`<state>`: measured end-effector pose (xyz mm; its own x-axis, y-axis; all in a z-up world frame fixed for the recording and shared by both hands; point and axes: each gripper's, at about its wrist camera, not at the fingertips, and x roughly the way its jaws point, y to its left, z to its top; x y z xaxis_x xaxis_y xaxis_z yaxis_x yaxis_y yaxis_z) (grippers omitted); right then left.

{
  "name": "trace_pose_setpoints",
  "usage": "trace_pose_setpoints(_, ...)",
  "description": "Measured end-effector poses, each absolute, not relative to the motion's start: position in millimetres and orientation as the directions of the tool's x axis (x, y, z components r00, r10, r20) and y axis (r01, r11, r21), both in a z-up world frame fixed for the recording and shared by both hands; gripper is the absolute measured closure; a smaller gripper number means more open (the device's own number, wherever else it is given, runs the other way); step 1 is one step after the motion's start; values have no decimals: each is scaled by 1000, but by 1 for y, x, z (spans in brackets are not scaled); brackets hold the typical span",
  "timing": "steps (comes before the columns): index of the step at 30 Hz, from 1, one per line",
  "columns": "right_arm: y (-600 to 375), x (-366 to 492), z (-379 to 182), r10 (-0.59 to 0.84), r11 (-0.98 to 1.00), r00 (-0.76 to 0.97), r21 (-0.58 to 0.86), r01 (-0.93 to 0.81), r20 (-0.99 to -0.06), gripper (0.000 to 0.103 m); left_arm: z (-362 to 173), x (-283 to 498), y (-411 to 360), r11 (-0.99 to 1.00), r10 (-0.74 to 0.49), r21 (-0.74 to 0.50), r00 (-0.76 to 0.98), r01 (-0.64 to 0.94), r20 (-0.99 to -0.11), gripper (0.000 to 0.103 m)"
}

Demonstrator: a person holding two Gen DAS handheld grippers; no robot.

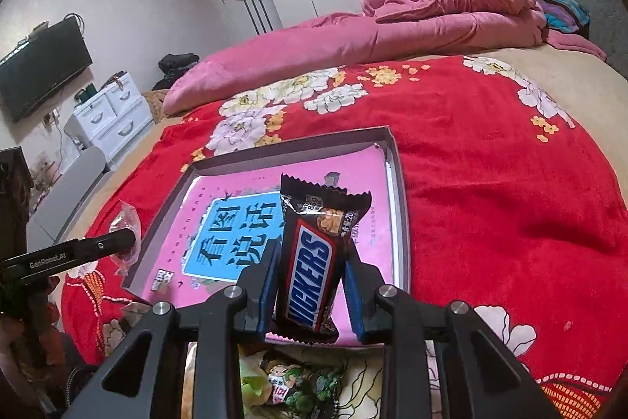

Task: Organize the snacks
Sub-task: 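Lift both held snacks and carry them over the pink tray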

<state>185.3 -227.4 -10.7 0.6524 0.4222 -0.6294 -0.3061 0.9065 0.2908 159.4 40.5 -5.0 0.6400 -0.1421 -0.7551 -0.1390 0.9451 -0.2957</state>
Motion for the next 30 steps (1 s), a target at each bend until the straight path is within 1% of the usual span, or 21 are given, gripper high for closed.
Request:
trace_pose_setpoints(6,-222,194,-15,411,911,647,265,-316,-642,72,-15,166,38,948,-134,-283,622,-148,-772,68)
trace_pose_setpoints(24,-207,199,-43,404,910,572,247,-333,-714,74,-31,180,29,954,-125,-260,594,-146,-795,68)
trace_pose_setpoints(30,-206,199,-46,404,909,560,250,-334,-723,74,-36,182,28,956,-116,-249,583,-153,-804,68)
